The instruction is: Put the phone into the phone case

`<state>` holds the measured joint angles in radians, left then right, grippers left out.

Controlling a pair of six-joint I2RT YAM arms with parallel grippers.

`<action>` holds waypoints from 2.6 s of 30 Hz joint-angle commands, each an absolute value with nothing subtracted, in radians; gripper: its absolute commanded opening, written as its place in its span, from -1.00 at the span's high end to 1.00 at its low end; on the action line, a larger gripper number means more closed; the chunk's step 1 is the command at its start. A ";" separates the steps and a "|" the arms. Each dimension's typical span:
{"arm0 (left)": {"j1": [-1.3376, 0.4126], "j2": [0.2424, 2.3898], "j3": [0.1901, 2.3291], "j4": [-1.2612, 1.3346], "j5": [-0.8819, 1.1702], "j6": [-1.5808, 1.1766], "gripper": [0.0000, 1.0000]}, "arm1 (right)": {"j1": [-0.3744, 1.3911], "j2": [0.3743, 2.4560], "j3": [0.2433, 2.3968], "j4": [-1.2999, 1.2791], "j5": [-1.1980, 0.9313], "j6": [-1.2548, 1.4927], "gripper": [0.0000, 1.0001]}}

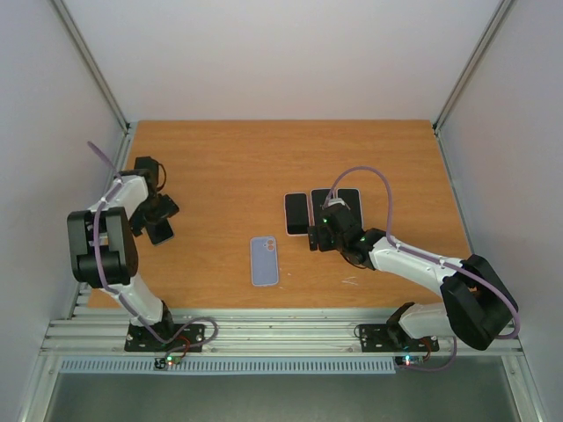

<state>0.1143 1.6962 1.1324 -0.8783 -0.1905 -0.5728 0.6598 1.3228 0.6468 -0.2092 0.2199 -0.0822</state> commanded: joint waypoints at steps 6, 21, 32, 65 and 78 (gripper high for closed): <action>0.207 1.820 1.206 -0.830 -0.087 -0.523 -0.99 | 0.654 1.326 0.647 -0.186 0.214 -0.071 -0.97; 0.218 1.941 1.251 -0.820 -0.028 -0.514 -0.83 | 0.654 1.337 0.655 -0.191 0.211 -0.077 -0.97; 0.182 1.873 1.159 -0.786 0.064 -0.544 -0.36 | 0.655 1.329 0.650 -0.192 0.203 -0.071 -0.97; -0.578 1.434 0.973 -0.543 0.172 -0.797 -0.29 | 0.706 1.264 0.628 0.027 -0.348 0.066 -0.80; -0.708 1.395 0.922 -0.407 0.137 -0.941 -0.28 | 0.776 1.394 0.624 0.174 -0.380 0.145 -0.43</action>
<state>-0.6773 1.4197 0.9150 -0.5125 0.1543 -0.8860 0.7609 1.3579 0.6357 0.0776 -0.3603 0.0963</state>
